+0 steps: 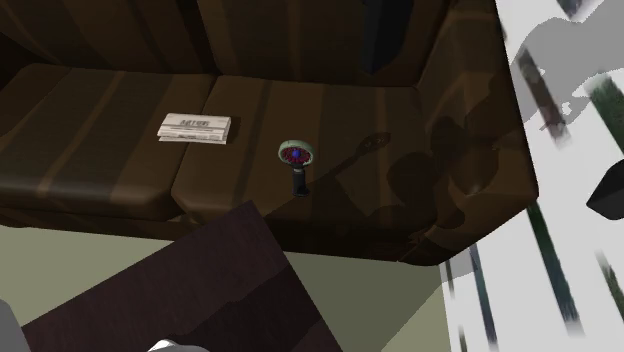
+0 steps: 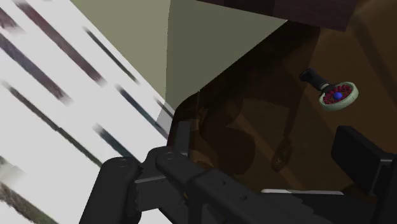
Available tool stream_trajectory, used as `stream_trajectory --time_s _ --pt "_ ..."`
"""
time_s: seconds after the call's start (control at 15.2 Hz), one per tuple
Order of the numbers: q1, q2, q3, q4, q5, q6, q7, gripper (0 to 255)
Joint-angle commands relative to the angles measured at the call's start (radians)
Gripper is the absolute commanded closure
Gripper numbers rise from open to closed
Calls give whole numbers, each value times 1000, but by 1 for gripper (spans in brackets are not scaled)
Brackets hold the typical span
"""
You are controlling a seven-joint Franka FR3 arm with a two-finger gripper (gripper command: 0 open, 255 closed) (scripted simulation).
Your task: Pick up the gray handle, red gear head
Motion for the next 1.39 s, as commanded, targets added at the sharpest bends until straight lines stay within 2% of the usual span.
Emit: stream_trajectory --time_s 0.0,0.4,0.73,0.99,1.32 --pt "0 0 0 0 0 0 0 0" --pt "-6 -61 118 -190 80 134 215 0" --pt "-1 -59 233 -307 159 262 397 0" --pt "5 -14 334 -371 224 378 545 0" --pt "-2 101 473 -407 291 543 733 0"
